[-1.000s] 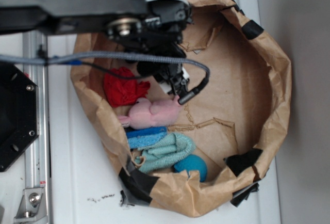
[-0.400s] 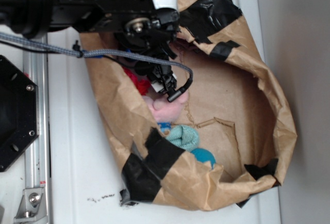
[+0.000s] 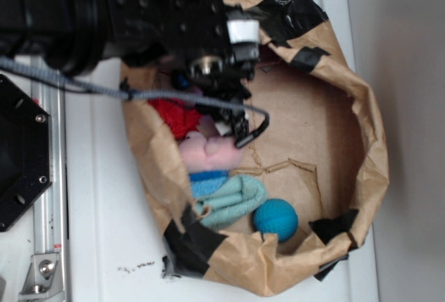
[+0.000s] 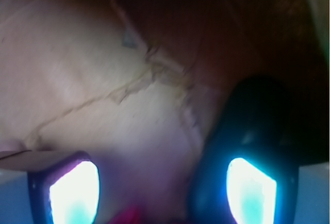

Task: Grab the plastic pickle.

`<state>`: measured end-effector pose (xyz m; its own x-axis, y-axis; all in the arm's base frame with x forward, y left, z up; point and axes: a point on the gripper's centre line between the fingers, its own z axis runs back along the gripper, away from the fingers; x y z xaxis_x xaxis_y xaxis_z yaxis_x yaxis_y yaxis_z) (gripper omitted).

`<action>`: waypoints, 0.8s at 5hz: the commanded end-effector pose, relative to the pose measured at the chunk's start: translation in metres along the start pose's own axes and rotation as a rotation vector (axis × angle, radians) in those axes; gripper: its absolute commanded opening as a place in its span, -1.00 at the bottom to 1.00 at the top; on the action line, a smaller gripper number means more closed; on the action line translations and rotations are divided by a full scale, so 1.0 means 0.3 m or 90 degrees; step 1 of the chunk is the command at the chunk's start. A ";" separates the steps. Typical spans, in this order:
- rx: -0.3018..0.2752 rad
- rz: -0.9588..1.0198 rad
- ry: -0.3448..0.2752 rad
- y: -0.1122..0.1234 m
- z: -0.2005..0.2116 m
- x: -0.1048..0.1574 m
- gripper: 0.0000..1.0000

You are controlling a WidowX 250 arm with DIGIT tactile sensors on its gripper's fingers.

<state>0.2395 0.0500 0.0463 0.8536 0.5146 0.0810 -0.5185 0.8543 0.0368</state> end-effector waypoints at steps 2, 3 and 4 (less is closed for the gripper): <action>-0.049 0.006 -0.052 -0.077 0.127 0.013 1.00; -0.038 -0.027 -0.060 -0.090 0.051 0.019 1.00; -0.041 -0.014 -0.077 -0.025 0.036 0.032 1.00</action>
<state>0.2522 0.0370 0.0479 0.8654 0.4731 0.1651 -0.4781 0.8783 -0.0110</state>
